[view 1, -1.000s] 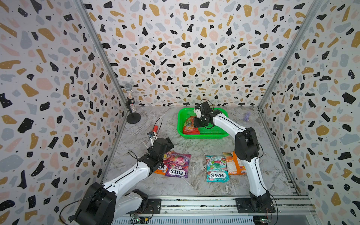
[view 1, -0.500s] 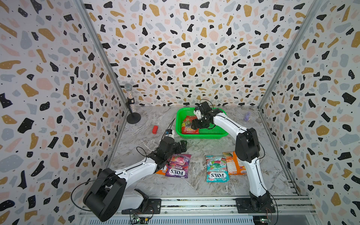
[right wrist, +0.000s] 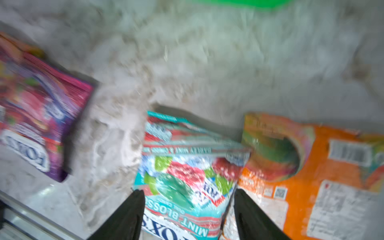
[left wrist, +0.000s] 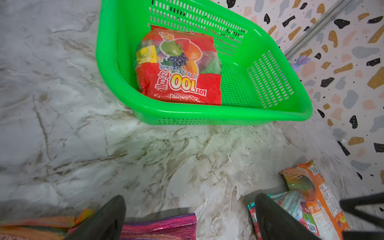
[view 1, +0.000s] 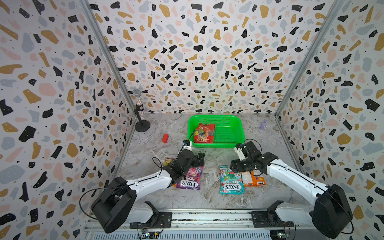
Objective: Put the candies in the basket
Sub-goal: Pick up the candy at the center of the board.
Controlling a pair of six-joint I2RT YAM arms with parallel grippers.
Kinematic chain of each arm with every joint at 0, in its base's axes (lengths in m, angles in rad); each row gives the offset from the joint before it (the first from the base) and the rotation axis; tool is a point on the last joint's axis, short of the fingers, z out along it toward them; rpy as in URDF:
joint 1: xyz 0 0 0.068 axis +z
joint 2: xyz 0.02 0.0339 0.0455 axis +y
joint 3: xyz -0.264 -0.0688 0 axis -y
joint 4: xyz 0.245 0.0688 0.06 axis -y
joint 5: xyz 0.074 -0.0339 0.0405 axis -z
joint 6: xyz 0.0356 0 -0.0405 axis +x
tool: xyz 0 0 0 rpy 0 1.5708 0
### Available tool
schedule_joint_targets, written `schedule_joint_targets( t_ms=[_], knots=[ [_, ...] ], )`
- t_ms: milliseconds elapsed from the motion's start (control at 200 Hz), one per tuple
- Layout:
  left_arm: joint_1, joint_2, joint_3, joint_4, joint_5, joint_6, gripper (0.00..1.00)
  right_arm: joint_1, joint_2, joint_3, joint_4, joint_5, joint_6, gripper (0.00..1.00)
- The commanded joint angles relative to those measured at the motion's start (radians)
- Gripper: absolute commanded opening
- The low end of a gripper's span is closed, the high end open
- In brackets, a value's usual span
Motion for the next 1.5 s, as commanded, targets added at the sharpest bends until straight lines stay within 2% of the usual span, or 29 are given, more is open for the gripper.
schedule_joint_targets(
  t_ms=[0, 260, 571, 826, 971, 1096, 1181, 1367, 1497],
  knots=[
    [-0.001, -0.033, 0.021, -0.018, -0.117, -0.046, 1.00, 0.010, -0.065, -0.033, 0.018, 0.002, 0.041, 0.72],
    [0.005, -0.038, 0.025, -0.058, -0.184, -0.064, 1.00, 0.028, -0.046, -0.091, 0.046, -0.015, 0.057, 0.70],
    [0.027, -0.096, 0.029, -0.196, -0.316, -0.146, 1.00, 0.074, -0.006, -0.133, 0.137, -0.015, 0.109, 0.67],
    [0.051, -0.116, 0.006, -0.193, -0.313, -0.170, 1.00, 0.115, 0.058, -0.113, 0.239, -0.047, 0.172, 0.63],
    [0.054, -0.104, 0.015, -0.191, -0.295, -0.161, 1.00, 0.130, 0.065, -0.085, 0.204, 0.013, 0.183, 0.62],
    [0.054, -0.080, 0.031, -0.169, -0.236, -0.146, 1.00, 0.130, 0.009, -0.092, 0.123, 0.095, 0.155, 0.63],
    [0.054, -0.055, 0.043, -0.125, -0.118, -0.115, 1.00, 0.130, -0.024, -0.115, 0.103, 0.126, 0.139, 0.64],
    [0.054, 0.044, 0.089, -0.027, 0.160, -0.027, 1.00, 0.130, 0.000, -0.157, 0.153, 0.074, 0.145, 0.65],
    [0.054, 0.084, 0.110, -0.012, 0.227, -0.003, 1.00, 0.130, 0.051, -0.175, 0.202, 0.048, 0.159, 0.64]
  ],
)
